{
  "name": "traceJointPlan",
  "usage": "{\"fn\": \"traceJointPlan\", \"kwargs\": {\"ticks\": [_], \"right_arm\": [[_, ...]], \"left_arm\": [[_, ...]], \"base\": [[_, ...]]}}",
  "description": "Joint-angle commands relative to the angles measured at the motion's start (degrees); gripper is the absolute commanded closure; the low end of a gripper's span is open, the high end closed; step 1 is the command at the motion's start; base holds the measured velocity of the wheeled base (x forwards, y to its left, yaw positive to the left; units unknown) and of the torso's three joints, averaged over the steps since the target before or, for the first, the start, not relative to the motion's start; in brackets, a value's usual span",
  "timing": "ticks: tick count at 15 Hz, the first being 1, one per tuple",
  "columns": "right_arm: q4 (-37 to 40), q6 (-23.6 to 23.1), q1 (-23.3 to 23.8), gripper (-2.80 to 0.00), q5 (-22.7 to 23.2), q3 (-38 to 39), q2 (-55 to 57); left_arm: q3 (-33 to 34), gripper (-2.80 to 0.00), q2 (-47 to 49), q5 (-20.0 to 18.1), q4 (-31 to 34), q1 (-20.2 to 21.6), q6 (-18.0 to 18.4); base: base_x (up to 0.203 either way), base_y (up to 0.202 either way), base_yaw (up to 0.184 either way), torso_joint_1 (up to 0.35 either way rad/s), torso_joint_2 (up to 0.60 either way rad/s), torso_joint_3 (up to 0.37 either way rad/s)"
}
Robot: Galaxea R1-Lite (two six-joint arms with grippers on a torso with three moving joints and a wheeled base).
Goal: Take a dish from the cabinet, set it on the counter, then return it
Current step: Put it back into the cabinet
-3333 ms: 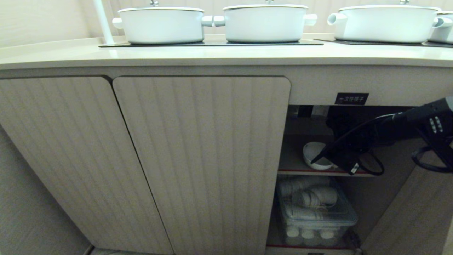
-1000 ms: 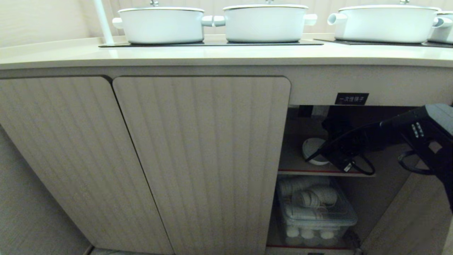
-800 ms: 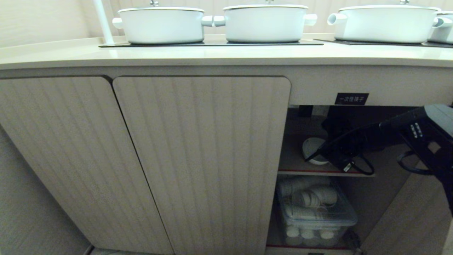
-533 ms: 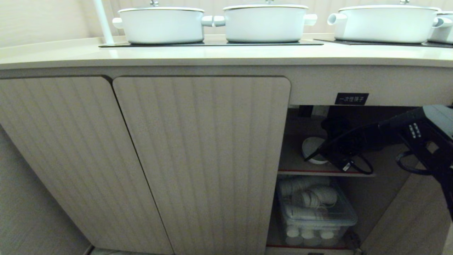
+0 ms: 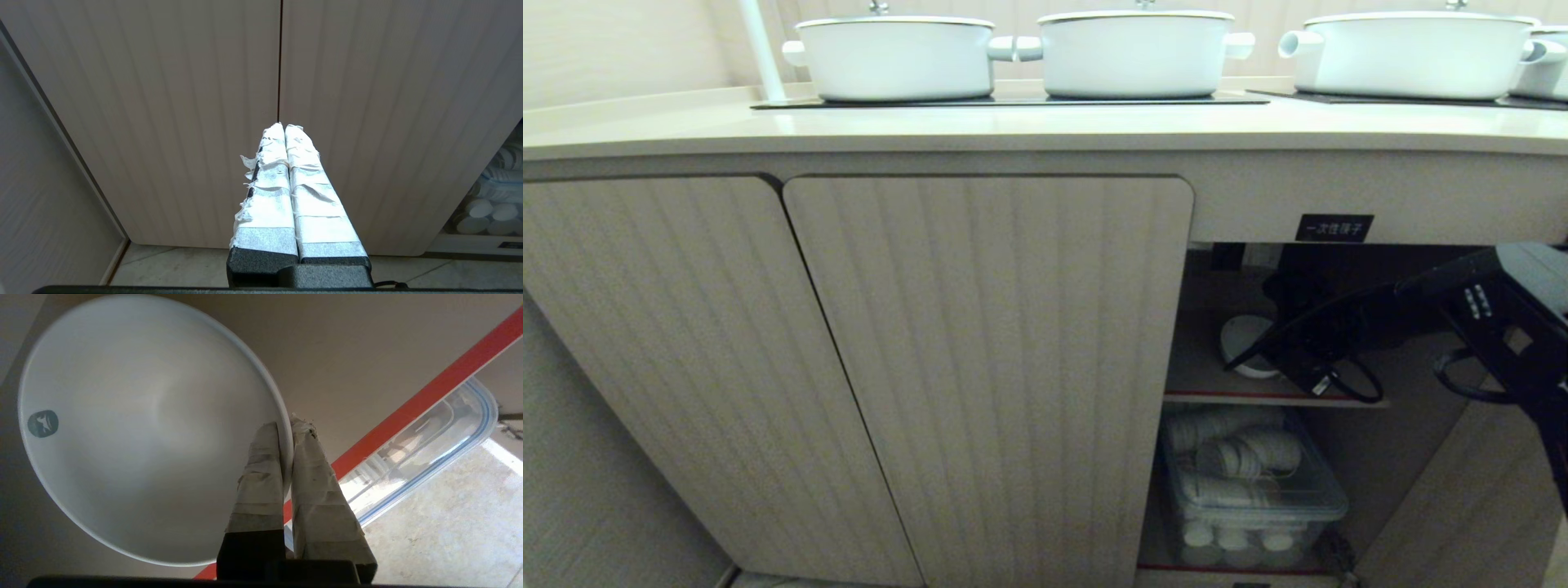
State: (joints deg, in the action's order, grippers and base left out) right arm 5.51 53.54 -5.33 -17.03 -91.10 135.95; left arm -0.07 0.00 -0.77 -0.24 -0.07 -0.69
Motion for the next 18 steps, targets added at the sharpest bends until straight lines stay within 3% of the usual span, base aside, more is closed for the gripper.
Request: {"fn": "traceJointPlan", "kwargs": {"ticks": [1, 18], "right_arm": [[0.11, 0.43, -0.04, 0.0, -0.11, -0.13, 0.11], [0.76, 3.15, -0.04, 0.0, -0.05, -2.5, 0.02]], "left_arm": [[-0.01, 0.0, 0.0, -0.02, -0.02, -0.01, -0.01], [0.07, 0.0, 0.0, -0.02, -0.02, 0.07, -0.01]], "base": [[0.0, 0.0, 0.0, 0.0, 0.0, 0.0], [0.0, 0.0, 0.0, 0.0, 0.0, 0.0]]}}
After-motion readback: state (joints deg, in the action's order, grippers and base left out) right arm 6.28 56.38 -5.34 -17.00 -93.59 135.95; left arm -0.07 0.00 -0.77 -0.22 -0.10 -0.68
